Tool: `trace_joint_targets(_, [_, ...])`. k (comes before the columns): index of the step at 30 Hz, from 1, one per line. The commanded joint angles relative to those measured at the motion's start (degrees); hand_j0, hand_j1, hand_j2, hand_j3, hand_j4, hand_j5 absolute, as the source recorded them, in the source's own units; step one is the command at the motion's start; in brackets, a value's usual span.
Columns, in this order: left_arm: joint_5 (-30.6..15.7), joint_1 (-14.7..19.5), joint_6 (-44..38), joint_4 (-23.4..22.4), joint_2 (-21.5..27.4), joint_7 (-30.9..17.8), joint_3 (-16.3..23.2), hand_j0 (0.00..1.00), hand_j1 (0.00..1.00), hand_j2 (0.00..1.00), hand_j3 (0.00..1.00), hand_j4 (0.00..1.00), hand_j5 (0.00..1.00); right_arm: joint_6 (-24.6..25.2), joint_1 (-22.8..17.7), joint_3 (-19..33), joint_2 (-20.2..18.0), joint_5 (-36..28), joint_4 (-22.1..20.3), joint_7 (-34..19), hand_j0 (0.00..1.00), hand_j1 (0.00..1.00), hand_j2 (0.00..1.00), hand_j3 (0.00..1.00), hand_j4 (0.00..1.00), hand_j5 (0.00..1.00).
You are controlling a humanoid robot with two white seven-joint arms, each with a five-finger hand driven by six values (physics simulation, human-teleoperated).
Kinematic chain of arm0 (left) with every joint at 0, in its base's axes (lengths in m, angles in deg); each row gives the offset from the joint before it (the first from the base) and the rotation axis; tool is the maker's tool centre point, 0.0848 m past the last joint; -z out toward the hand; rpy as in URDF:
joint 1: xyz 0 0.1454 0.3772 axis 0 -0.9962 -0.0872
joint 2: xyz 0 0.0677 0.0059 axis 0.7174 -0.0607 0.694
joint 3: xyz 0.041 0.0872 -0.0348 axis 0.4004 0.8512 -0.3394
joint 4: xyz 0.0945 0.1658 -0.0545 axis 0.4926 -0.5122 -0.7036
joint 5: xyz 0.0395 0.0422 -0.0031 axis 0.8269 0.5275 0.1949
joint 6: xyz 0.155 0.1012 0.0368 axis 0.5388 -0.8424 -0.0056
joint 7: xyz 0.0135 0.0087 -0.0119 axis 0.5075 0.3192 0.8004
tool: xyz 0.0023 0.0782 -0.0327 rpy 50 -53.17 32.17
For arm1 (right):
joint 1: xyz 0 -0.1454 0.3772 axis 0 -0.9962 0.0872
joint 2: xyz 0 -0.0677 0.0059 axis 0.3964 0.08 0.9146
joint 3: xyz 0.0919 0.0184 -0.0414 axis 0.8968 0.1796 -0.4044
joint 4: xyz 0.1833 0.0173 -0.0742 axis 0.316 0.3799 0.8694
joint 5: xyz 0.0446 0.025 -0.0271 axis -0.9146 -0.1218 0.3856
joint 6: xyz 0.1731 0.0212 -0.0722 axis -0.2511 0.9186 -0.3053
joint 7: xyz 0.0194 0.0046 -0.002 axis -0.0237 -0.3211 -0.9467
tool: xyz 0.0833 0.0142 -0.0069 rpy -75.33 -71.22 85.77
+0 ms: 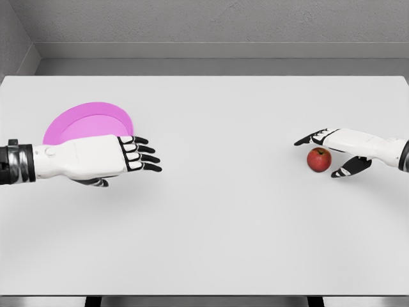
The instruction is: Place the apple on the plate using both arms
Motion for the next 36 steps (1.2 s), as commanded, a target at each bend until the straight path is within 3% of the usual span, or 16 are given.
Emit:
trace_joint_targets(1, [-0.34, 0.00, -0.06, 0.00, 0.04, -0.03, -0.05, 1.00, 1.00, 1.00, 1.00, 1.00, 1.00, 0.15, 0.00, 0.02, 0.11, 0.26, 0.38, 0.02, 0.90, 0.90, 0.90, 0.90, 0.90, 0.90])
trace_joint_targets(9, [-0.26, -0.09, -0.06, 0.00, 0.04, -0.03, 0.31, 1.00, 1.00, 1.00, 1.00, 1.00, 1.00, 0.15, 0.18, 0.02, 0.72, 0.70, 1.26, 0.02, 0.89, 0.89, 0.89, 0.89, 0.89, 0.89])
trace_joint_targets(11, [-0.26, -0.09, -0.06, 0.00, 0.04, -0.03, 0.31, 1.00, 1.00, 1.00, 1.00, 1.00, 1.00, 0.15, 0.18, 0.02, 0.72, 0.70, 1.26, 0.02, 0.82, 0.82, 0.82, 0.82, 0.82, 0.82])
trace_joint_targets(20, [-0.26, -0.09, -0.06, 0.00, 0.04, 0.06, 0.31, 1.00, 1.00, 1.00, 1.00, 1.00, 1.00, 0.15, 0.53, 0.02, 0.72, 0.88, 2.49, 0.02, 0.78, 0.78, 0.78, 0.78, 0.78, 0.78])
trace_joint_targets(26, [-0.26, -0.09, -0.06, 0.00, 0.04, 0.06, 0.31, 1.00, 1.00, 1.00, 1.00, 1.00, 1.00, 0.15, 0.79, -0.07, 0.72, 1.06, 2.49, 0.02, 0.66, 0.66, 0.66, 0.66, 0.66, 0.66])
trace_joint_targets(36, [-0.26, -0.09, -0.06, 0.00, 0.04, -0.03, 0.31, 1.00, 1.00, 1.00, 1.00, 1.00, 1.00, 0.15, 0.79, -0.07, 0.72, 0.70, 2.49, 0.02, 0.58, 0.58, 0.58, 0.58, 0.58, 0.58])
